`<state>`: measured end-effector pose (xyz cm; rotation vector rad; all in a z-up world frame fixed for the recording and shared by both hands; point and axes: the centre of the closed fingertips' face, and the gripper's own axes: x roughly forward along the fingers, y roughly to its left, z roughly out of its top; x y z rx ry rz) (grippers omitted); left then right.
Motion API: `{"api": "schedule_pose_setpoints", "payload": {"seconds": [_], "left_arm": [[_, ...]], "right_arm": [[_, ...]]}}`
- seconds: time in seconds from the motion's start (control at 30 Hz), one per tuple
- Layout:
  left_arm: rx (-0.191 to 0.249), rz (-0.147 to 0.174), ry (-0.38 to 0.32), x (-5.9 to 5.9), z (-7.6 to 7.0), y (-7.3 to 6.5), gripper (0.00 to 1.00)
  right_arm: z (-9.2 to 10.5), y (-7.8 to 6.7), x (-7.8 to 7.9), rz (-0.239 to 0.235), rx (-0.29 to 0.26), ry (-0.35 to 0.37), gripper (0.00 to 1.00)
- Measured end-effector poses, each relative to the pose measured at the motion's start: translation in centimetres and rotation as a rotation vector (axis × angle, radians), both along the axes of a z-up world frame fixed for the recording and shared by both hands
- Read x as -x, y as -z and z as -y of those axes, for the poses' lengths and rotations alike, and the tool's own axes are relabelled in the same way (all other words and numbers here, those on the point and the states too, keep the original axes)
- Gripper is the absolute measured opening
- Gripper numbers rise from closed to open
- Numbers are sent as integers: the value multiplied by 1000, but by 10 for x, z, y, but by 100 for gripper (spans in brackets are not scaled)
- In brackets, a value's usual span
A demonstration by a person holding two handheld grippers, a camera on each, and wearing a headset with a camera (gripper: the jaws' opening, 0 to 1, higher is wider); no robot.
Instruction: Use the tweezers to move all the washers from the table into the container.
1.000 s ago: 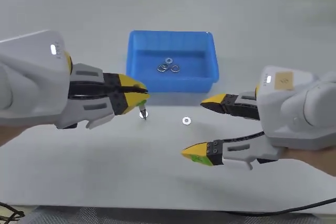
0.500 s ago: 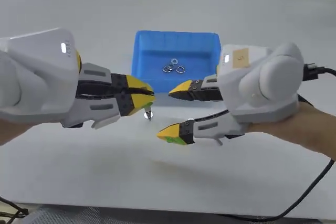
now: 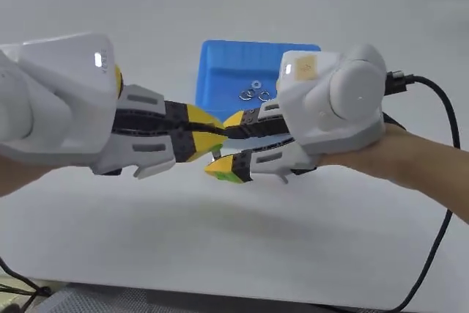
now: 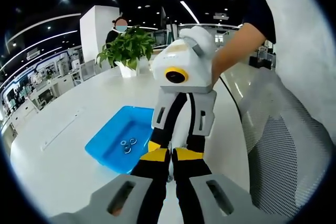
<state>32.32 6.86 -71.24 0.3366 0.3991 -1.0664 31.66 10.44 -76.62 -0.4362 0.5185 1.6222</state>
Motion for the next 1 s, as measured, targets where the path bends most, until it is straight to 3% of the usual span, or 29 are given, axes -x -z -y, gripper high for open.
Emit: {"api": "schedule_pose_setpoints", "payload": {"seconds": [0.2,0.53,1.0], "left_arm": [[3,-2,8,-1,3,0,7],[-6,8,8,-3,3,0,7],[-2,-10,-5,-2,2,0,7]], "right_arm": [[0,4,3,8,25,-29,14],[1,3,2,13,21,-44,11],[1,4,2,54,24,-49,11]]}}
